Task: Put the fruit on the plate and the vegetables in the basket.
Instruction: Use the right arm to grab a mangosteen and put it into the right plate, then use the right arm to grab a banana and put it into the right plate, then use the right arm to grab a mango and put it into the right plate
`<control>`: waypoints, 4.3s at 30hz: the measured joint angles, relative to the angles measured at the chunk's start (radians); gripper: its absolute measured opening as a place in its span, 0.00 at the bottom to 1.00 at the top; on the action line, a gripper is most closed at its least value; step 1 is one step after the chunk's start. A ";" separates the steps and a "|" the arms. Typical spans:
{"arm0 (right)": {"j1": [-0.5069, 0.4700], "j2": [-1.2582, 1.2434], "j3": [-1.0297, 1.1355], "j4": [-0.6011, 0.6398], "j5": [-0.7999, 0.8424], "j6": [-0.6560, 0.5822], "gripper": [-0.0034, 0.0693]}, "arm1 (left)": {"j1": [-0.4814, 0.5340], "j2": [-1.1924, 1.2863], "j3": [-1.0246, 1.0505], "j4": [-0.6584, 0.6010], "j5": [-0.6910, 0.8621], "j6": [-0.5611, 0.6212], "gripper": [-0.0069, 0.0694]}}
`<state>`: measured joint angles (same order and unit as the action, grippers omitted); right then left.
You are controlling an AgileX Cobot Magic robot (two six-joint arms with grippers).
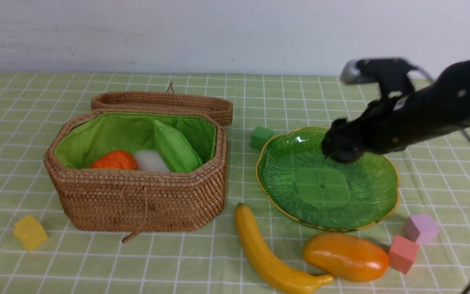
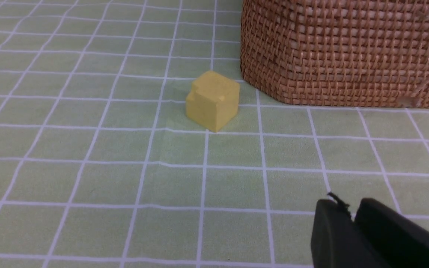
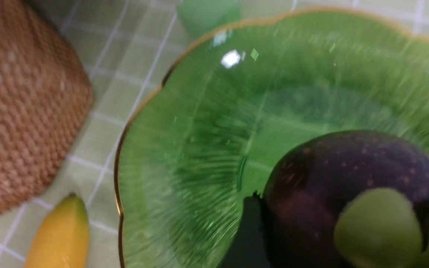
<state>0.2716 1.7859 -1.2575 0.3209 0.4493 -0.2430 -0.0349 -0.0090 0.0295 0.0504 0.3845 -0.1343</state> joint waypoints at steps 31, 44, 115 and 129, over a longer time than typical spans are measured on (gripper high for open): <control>0.211 -0.148 0.029 0.140 0.417 -0.351 0.88 | 0.000 0.000 0.000 0.000 0.000 0.000 0.23; 0.358 0.132 0.050 0.070 0.084 -0.247 0.86 | 0.000 0.000 0.000 0.000 0.000 0.000 0.24; 0.096 -0.299 0.172 -0.146 0.596 -0.907 0.74 | 0.000 0.000 0.000 -0.001 0.000 0.000 0.31; 0.098 -0.189 0.371 -0.329 0.215 -1.111 0.74 | 0.000 0.000 0.000 -0.001 0.000 0.000 0.31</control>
<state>0.3695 1.5972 -0.8861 -0.0082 0.6639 -1.3543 -0.0349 -0.0090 0.0295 0.0495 0.3845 -0.1343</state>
